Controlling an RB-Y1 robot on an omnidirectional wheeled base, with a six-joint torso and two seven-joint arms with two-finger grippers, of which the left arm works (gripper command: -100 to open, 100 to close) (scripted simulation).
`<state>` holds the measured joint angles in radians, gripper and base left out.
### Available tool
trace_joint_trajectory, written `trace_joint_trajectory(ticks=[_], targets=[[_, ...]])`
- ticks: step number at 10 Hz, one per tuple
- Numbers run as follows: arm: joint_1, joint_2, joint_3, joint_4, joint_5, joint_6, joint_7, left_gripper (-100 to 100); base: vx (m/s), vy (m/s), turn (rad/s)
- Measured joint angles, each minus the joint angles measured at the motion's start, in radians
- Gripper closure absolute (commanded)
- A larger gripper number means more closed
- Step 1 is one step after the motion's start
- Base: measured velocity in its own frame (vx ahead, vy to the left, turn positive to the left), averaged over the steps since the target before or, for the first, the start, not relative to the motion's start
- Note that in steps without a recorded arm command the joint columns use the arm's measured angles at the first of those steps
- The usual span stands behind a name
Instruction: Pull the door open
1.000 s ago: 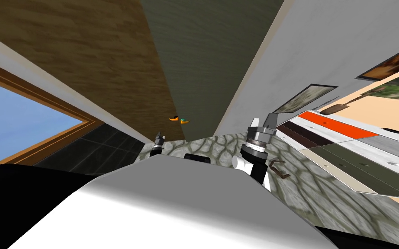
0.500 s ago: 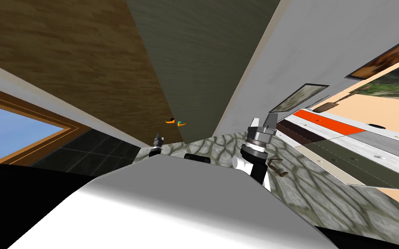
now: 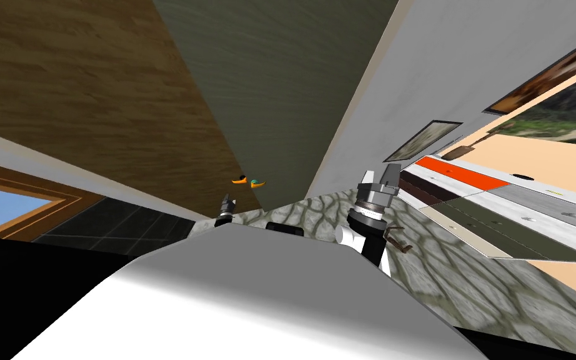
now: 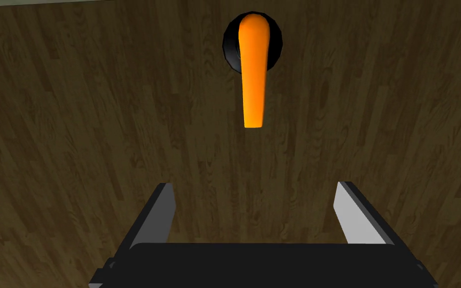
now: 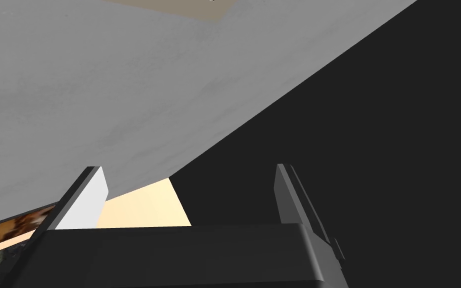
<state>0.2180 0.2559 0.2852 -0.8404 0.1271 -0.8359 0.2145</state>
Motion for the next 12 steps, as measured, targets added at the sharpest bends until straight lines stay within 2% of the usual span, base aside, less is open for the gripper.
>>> trace_joint_trajectory(ticks=[1, 2, 3, 4, 5, 6, 7, 8, 10, 12], targets=[[-0.011, 0.002, 0.001, 0.02, 0.002, -0.006, 0.003, -100, 0.093, 0.0, -0.034], [-0.013, 0.003, 0.001, 0.022, 0.002, -0.007, 0.004, -100, -0.05, 0.071, 0.219], [0.004, 0.012, 0.014, 0.024, 0.008, -0.004, 0.004, -100, -0.121, 0.124, 0.207], [0.032, 0.018, 0.031, -0.002, 0.015, 0.018, 0.0, -100, -0.093, 0.085, 0.018], [0.034, 0.022, 0.039, 0.012, 0.018, 0.019, -0.003, -100, -0.046, 0.031, -0.036], [0.027, 0.027, 0.04, 0.037, 0.019, 0.006, -0.002, -100, -0.004, 0.043, 0.118], [0.028, 0.044, 0.055, 0.067, 0.026, -0.003, 0.0, -100, 0.052, 0.083, 0.152], [0.034, 0.057, 0.074, 0.08, 0.034, -0.002, -0.003, -100, 0.109, 0.087, 0.035], [0.046, 0.062, 0.092, 0.067, 0.041, 0.017, -0.014, -100, 0.162, 0.068, -0.024], [0.033, 0.063, 0.093, 0.075, 0.042, 0.017, -0.017, -100, 0.154, 0.074, -0.055]])
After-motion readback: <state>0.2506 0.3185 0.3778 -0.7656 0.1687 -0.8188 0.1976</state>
